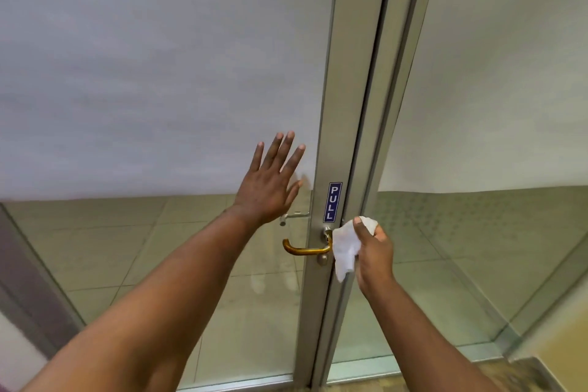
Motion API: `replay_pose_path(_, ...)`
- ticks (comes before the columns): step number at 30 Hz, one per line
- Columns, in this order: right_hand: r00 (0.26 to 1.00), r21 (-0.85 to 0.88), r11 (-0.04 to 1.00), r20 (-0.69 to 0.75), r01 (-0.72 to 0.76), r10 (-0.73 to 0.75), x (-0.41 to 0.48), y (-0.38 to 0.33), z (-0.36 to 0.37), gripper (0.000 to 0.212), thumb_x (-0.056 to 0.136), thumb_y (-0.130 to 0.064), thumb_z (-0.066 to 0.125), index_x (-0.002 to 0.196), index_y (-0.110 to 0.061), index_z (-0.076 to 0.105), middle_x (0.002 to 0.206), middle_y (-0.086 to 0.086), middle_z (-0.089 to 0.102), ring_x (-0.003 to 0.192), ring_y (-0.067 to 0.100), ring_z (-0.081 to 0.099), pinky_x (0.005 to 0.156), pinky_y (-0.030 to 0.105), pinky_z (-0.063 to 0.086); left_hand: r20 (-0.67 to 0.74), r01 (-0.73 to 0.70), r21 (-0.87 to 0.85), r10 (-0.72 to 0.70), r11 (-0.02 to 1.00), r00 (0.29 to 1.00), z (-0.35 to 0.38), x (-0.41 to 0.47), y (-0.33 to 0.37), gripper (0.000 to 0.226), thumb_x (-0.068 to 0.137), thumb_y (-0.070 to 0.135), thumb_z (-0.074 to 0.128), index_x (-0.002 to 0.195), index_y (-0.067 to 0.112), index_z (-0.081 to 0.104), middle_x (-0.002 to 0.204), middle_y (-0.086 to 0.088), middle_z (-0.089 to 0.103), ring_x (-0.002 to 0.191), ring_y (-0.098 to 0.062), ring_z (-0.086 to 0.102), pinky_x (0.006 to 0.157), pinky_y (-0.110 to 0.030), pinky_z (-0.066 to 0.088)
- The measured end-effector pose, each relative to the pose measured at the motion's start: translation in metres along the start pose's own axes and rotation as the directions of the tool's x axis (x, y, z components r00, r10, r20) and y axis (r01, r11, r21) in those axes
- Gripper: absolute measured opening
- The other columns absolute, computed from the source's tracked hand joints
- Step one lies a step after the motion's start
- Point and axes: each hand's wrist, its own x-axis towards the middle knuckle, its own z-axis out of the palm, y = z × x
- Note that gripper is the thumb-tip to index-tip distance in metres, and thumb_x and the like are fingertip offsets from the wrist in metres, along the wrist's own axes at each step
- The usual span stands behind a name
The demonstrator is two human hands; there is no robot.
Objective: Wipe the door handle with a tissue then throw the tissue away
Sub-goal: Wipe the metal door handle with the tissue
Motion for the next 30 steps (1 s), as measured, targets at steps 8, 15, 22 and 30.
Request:
replay_pose_path(8,0.986,-0.034,0.996,-0.141,0.085,-0.089,0.027,0.018,-0.015,0.01,0.093,-0.012,0.068,0.102,-0.01,0.068,0.101,0.013,0.073,0.09,0.027,0.068,0.078,0.037,0.057,-0.111,-0.009,0.053,0.015,0.999,0.994,0.032,0.037,-0.016,0.079,0.107,0.056,0.027,0.168,0.017,-0.002,0.175,-0.013,-0.011,0.162,-0.031,-0.007,0.129,-0.054,-0.006)
replay_pose_path(15,0.963,-0.292,0.932,-0.098,0.213,-0.251,0.035,0.038,-0.015,0.009,0.093,-0.009,0.068,0.102,-0.009,0.068,0.091,0.006,0.07,0.08,0.018,0.064,0.068,0.029,0.051,-0.13,0.023,0.072,-0.013,0.997,0.991,0.051,0.045,-0.021,0.078,0.107,0.057,0.02,0.167,0.014,-0.005,0.173,-0.011,-0.02,0.159,-0.028,-0.021,0.126,-0.051,-0.014)
replay_pose_path(22,0.946,-0.46,0.833,0.058,0.308,-0.318,0.049,0.072,-0.001,0.008,0.093,-0.01,0.068,0.099,-0.015,0.067,0.098,0.007,0.068,0.083,0.002,0.065,0.069,0.009,0.045,-0.192,0.013,0.08,0.003,0.997,0.981,0.065,0.049,-0.028,0.078,0.108,0.055,0.026,0.167,0.016,-0.006,0.171,-0.008,-0.024,0.157,-0.026,-0.026,0.125,-0.048,-0.022)
replay_pose_path(30,0.866,-0.571,0.651,0.339,0.501,-0.369,0.062,0.106,0.008,0.02,0.102,-0.025,0.058,0.111,-0.012,0.071,0.112,-0.003,0.06,0.101,-0.001,0.06,0.08,0.003,0.039,-0.227,0.006,0.128,0.023,0.992,0.974,0.075,0.053,-0.03,0.078,0.108,0.055,0.026,0.166,0.016,-0.008,0.174,-0.008,-0.016,0.156,-0.026,-0.029,0.124,-0.05,-0.02)
